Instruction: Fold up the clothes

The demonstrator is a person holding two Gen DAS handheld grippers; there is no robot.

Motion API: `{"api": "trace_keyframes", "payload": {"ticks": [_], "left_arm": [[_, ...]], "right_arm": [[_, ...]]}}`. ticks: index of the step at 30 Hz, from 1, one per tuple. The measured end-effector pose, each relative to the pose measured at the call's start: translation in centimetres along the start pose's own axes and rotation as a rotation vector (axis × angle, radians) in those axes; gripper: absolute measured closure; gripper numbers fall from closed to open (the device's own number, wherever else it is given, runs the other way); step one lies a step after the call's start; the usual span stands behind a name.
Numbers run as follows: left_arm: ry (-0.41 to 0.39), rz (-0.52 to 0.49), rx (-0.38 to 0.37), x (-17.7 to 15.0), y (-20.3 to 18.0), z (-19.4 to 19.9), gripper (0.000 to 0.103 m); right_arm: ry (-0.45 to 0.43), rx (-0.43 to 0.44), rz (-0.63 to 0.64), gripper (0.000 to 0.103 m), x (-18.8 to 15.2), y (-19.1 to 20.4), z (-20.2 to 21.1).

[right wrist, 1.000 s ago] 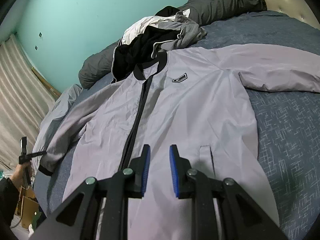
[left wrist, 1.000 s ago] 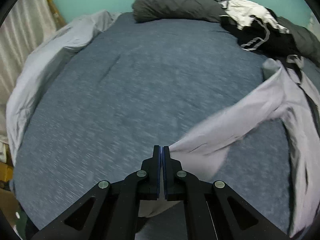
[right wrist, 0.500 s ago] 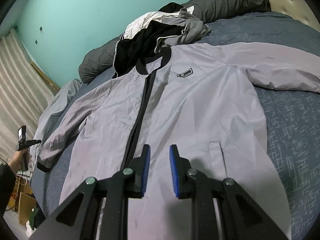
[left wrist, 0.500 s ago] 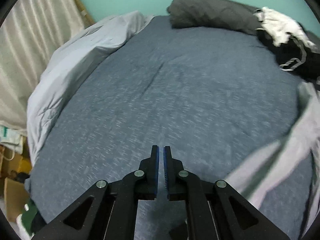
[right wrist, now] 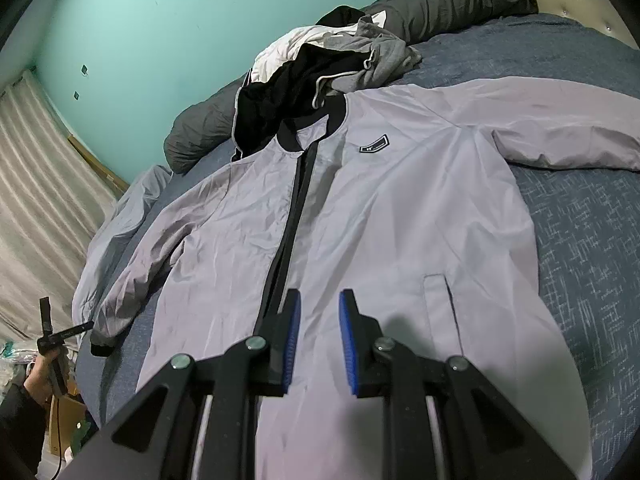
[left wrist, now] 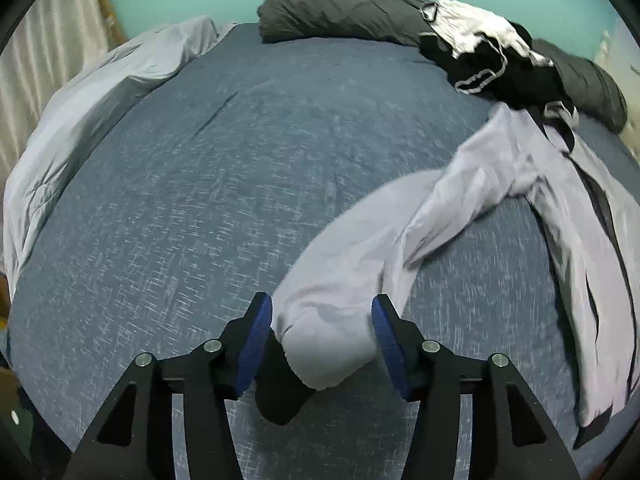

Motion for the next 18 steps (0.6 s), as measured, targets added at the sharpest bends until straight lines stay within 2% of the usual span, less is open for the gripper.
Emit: {"api": "trace_keyframes", "payload": {"ticks": [6, 9, 14, 15, 16, 17, 18], "left_arm": [[-0.037, 0.005, -0.013, -0.6, -0.8, 1.4, 0.045], [-0.049, -0.035, -0.006, -0.7, -1.9, 1.9, 0.039], [0.007, -0.069, 0.016, -1.5, -2.7, -0.8, 0.038], [0.024, -0.071, 0.024, -1.6, -2.7, -1.5, 0.045], [0.044, -0.076, 0.039, -1.8, -2.5, -2.3, 0.071], [0.058, -0.080, 0.050, -1.9, -2.4, -2.9, 0.083], [0.057, -0.085, 0.058, -1.8, -2.2, -3.3, 0.090]], "right_arm": [[-0.007, 0.004, -0.011, 0.084, 0.2, -0.2, 0.3], [-0.010, 0.006, -0.016, 0.084, 0.2, -0.3, 0.4], [-0.002, 0.011, -0.006, 0.084, 0.1, 0.0, 0.2], [-0.002, 0.012, -0.005, 0.084, 0.1, 0.1, 0.2], [-0.003, 0.012, -0.005, 0.084, 0.1, 0.1, 0.3], [-0.005, 0.012, -0.005, 0.084, 0.1, 0.1, 0.3], [-0.007, 0.011, -0.006, 0.084, 0.2, 0.1, 0.3]]}}
Point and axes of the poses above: each gripper's, at about its wrist camera, not at the fingertips, and z roughly against the way its jaws point, y to its left, x to its top, the point moved 7 cm from there along -z, roughly the way its jaws point, and after that the axes turned 7 degrees about y, right-handed, at the moved point
